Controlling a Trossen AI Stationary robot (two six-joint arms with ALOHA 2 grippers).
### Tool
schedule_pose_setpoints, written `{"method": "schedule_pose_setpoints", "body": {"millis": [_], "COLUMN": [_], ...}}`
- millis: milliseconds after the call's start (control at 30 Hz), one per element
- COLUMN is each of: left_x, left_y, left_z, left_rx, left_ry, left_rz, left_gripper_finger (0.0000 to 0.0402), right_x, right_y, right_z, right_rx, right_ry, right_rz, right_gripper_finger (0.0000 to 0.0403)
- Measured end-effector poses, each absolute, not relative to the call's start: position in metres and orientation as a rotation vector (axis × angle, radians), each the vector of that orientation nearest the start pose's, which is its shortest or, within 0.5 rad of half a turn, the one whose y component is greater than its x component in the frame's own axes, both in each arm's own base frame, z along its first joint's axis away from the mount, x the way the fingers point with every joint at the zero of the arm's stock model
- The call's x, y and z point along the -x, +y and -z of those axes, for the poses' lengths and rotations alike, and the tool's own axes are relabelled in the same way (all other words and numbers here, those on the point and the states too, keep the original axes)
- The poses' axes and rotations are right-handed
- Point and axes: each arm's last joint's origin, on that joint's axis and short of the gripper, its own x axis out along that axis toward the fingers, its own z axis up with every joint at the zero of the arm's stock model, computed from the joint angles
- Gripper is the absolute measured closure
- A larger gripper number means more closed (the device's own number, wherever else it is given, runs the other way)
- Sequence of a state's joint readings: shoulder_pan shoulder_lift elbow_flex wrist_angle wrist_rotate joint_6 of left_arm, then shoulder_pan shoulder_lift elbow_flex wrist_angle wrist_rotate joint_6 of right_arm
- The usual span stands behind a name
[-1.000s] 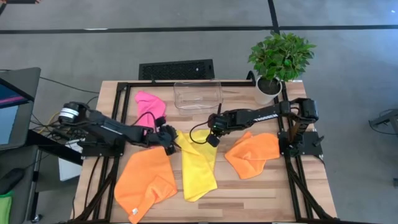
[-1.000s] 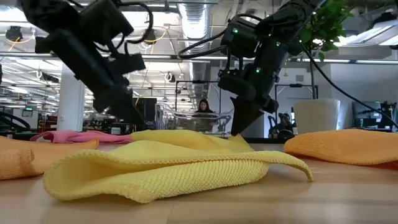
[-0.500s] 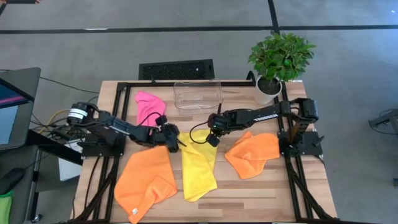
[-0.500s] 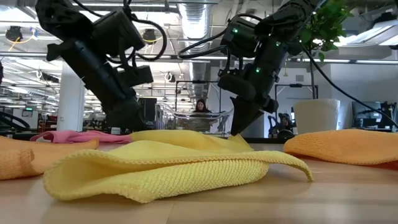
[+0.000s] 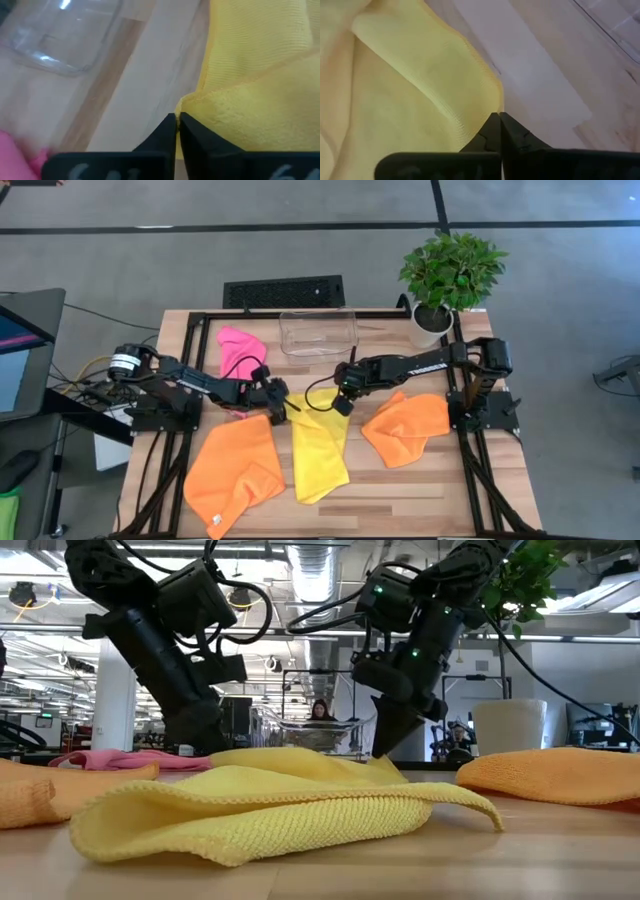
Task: Fold microfiber towels
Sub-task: Fold the yellow towel
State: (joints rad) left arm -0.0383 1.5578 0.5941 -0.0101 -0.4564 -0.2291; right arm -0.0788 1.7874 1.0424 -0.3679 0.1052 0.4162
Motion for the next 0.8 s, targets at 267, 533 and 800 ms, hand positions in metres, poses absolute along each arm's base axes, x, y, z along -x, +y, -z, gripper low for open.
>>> {"method": "schedule_pose_setpoints", "body": {"millis": [267, 533, 800], "left_x": [-0.257, -0.237, -0.205], "left_y": [0.002, 0.003, 0.004], "left_z": [-0.135, -0.177, -0.228], "left_rx": [-0.001, 0.02, 0.012], "left_ry": [0.853, 0.765, 0.582], "left_rz": [-0.458, -0.456, -0.44], "left_gripper_finger": [0.04, 0.0401, 0.0401], "right_x": [-0.332, -0.32, -0.298], "right_y": [-0.029, -0.021, -0.015], "right_z": [-0.172, -0.203, -0.239], "right_rx": [-0.354, -0.31, -0.232], "right_ry": [1.031, 0.965, 0.868], "right_rz": [0.383, 0.404, 0.498], "right_gripper_finger": [0.0395, 0.0395, 0.0396]}}
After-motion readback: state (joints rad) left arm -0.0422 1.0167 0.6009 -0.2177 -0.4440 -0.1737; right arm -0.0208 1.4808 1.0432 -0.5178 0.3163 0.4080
